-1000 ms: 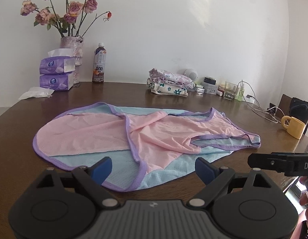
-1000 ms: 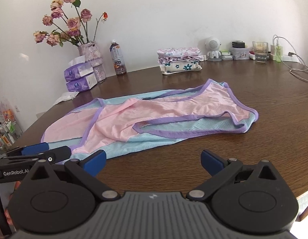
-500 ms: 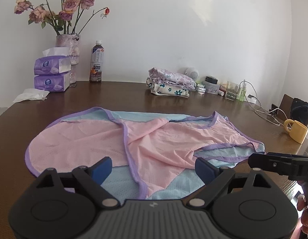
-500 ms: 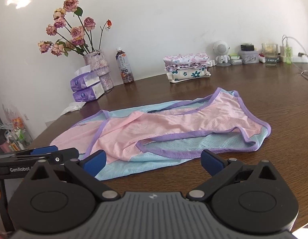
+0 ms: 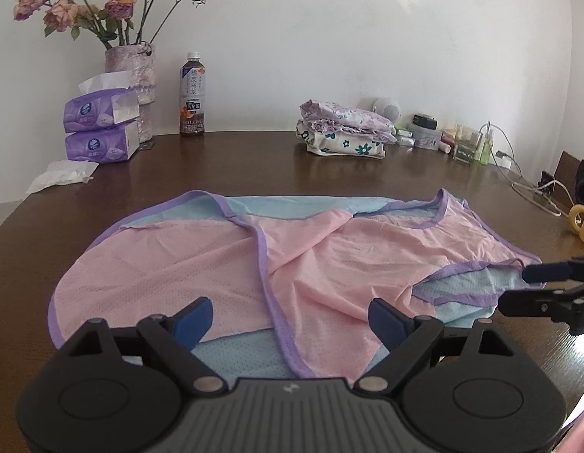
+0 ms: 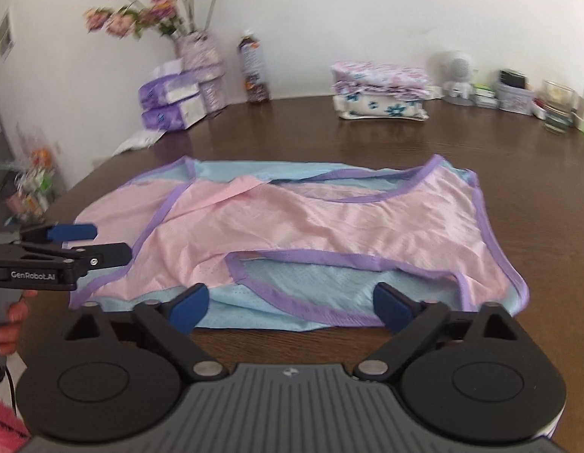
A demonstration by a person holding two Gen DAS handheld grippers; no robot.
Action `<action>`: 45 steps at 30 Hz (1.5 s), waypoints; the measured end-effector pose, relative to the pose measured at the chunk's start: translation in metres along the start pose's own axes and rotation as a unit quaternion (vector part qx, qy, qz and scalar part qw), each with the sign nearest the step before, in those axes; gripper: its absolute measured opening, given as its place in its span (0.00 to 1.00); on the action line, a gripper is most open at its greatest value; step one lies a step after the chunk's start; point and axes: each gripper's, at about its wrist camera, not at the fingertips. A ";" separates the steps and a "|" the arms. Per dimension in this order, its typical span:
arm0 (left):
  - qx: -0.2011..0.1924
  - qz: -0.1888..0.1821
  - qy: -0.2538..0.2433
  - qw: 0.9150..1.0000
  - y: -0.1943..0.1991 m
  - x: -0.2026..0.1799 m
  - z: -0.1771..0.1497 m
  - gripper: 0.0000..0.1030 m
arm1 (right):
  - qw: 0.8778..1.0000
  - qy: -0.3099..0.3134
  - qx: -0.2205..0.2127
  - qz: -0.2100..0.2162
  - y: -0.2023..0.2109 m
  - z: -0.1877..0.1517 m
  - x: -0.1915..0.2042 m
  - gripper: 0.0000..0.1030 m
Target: Fold clothes
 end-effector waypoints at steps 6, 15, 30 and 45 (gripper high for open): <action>0.025 -0.015 -0.016 0.999 -0.009 0.000 -0.002 0.63 | 0.996 0.072 0.048 0.013 -0.031 0.009 0.013 0.64; 0.058 -0.057 -0.015 0.997 -0.005 -0.001 -0.009 0.43 | 0.992 0.085 0.084 0.038 -0.041 0.019 0.013 0.14; 0.046 -0.069 -0.083 0.993 -0.004 -0.013 -0.013 0.06 | 0.996 0.033 0.082 0.016 -0.017 0.015 -0.012 0.04; 0.013 -0.042 -0.046 0.998 -0.012 0.007 0.019 0.37 | 0.996 -0.043 0.065 0.040 -0.037 0.043 -0.008 0.34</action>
Point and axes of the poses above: each gripper's, at about its wrist camera, not at the fingertips, and y roughly against the way its jaws point, x to its left, z to its top, and after that the axes turned 10 degrees about -y, right-handed
